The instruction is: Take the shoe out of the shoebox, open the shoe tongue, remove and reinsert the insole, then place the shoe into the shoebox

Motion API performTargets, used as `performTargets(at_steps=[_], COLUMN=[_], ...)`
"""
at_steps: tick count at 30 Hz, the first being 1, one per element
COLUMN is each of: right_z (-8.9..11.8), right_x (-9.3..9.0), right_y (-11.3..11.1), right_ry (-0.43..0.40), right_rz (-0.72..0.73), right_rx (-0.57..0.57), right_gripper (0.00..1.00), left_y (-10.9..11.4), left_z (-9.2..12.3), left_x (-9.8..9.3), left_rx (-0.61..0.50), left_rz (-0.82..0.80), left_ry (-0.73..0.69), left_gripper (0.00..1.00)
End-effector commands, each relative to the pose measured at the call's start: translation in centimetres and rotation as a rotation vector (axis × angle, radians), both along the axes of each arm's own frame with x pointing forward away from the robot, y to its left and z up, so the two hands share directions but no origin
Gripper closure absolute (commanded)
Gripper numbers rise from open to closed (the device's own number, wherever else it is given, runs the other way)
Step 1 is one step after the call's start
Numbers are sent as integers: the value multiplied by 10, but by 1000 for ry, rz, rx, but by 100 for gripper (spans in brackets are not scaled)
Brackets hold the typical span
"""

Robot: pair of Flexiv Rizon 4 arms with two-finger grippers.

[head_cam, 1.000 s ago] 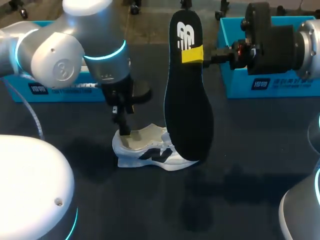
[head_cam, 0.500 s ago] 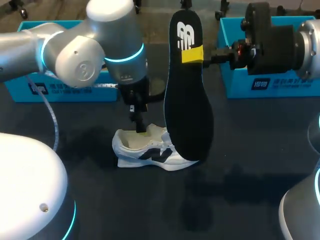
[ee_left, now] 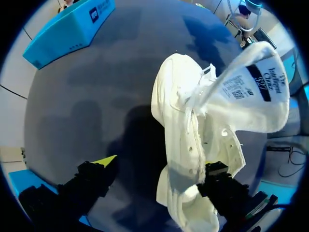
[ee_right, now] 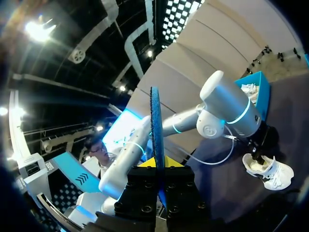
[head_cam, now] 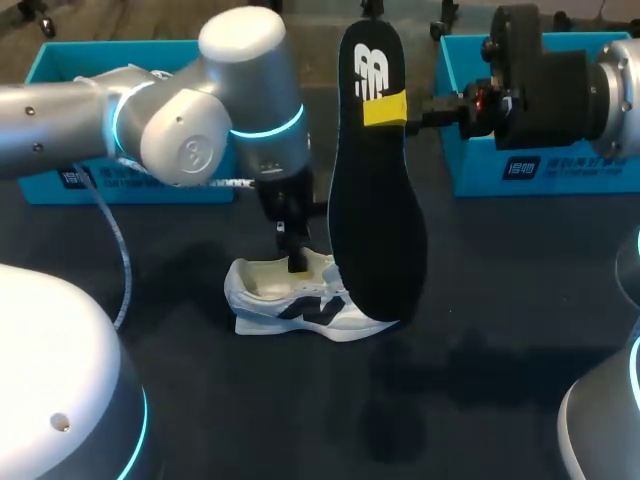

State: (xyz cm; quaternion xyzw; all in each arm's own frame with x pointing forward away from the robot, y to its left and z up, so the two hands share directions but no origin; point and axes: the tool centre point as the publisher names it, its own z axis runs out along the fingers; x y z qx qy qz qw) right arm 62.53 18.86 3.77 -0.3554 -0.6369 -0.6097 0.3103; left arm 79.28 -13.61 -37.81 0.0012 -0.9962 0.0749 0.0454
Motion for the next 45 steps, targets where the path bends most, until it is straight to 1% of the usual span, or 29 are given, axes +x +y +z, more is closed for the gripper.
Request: performTargets(at_steps=[1,3,4,6,7,8,11,12,13,16,21,26,28,32,33,35,36,38,39,40,43,44,45], right_z=[-1,-1,-1,-1,-1,-1,-1,-1,-1,-1,-1,-1,-1,-1,-1,-1,-1,-1,-1,-1,-1,-1,-1], right_x=[1,1,1,1,1,1,1,1,1,1,1,1,1,1,1,1,1,1,1,1,1,1,1], right_y=[3,3,3,3,3,3,3,3,3,3,3,3,3,3,3,3,3,3,3,3,3,3,3], right_ry=[1,1,1,1,1,1,1,1,1,1,1,1,1,1,1,1,1,1,1,1,1,1,1], right_rz=[0,0,0,0,0,0,0,0,0,0,0,0,0,0,0,0,0,0,0,0,0,0,0], right_rx=[0,0,0,0,0,0,0,0,0,0,0,0,0,0,0,0,0,0,0,0,0,0,0], right_gripper=[100,100,100,100,100,100,100,100,100,100,100,100,100,100,100,100,100,100,100,100,100,100,100], left_y=[-6,-6,-6,-6,-6,-6,-5,-5,-5,-3,2,2,0,-4,-4,-5,-6,-8,-11,-12,-13,-12,-10], left_z=[-14,-16,-18,-19,-20,-20,-23,-25,-25,-24,-14,-5,0,11,16,21,23,26,30,31,38,40,42], left_x=[0,-2,-4,-7,-9,-10,-13,-15,-15,-15,-14,-20,-22,-25,-28,-32,-33,-35,-39,-41,-49,-52,-55], left_rx=[2,7,8,10,7,7,5,6,5,5,7,26,29,43,49,50,44,59,53,58,84,95,72], left_rz=[-10,-20,-21,-29,-37,-39,-50,-55,-59,-103,-241,-401,-490,-661,-758,-824,-914,-962,-1032,-1065,-1214,-1271,-1352], left_ry=[20,29,34,42,50,50,62,68,75,89,193,281,326,362,374,366,363,339,336,331,277,226,197], left_gripper=[36,51,55,58,61,66,76,93,100,100,100,100,100,100,100,100,100,100,100,100,100,100,100])
